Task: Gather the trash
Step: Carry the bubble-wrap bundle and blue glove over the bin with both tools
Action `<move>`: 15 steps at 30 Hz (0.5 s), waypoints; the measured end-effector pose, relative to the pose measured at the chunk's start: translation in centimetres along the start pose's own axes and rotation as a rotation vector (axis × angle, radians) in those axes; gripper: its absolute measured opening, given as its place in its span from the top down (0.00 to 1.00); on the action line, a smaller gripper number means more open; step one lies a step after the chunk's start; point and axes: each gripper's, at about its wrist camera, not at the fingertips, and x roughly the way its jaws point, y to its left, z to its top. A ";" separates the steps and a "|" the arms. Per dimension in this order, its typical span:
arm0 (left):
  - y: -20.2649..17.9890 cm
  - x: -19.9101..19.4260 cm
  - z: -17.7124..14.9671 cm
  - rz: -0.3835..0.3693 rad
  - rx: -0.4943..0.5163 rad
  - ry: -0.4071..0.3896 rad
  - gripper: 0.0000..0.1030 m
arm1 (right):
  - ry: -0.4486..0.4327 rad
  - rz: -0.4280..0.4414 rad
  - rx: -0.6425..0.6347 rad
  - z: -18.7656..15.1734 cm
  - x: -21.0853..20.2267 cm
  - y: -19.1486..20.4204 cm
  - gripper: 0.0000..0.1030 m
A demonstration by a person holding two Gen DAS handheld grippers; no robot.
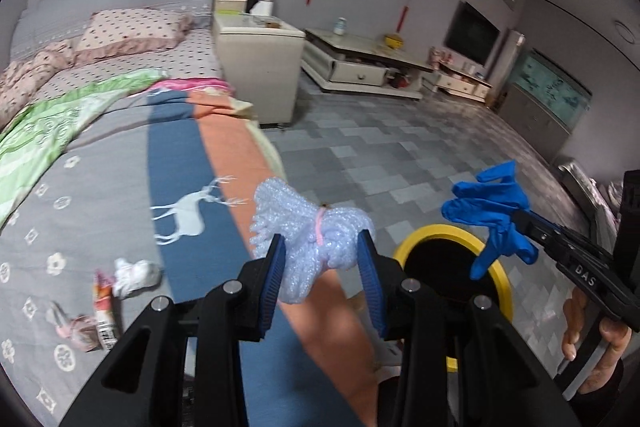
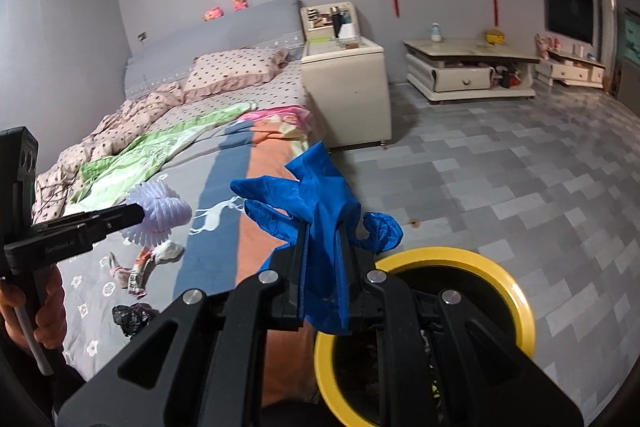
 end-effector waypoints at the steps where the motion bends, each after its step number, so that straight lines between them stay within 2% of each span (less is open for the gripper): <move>1: -0.5 0.4 0.0 -0.008 0.006 0.004 0.66 | 0.001 -0.007 0.009 -0.1 0.0 -0.5 0.89; 15: -7.0 7.1 -1.6 -0.086 0.073 0.082 0.67 | 0.038 -0.090 0.104 -2.4 0.9 -7.1 0.89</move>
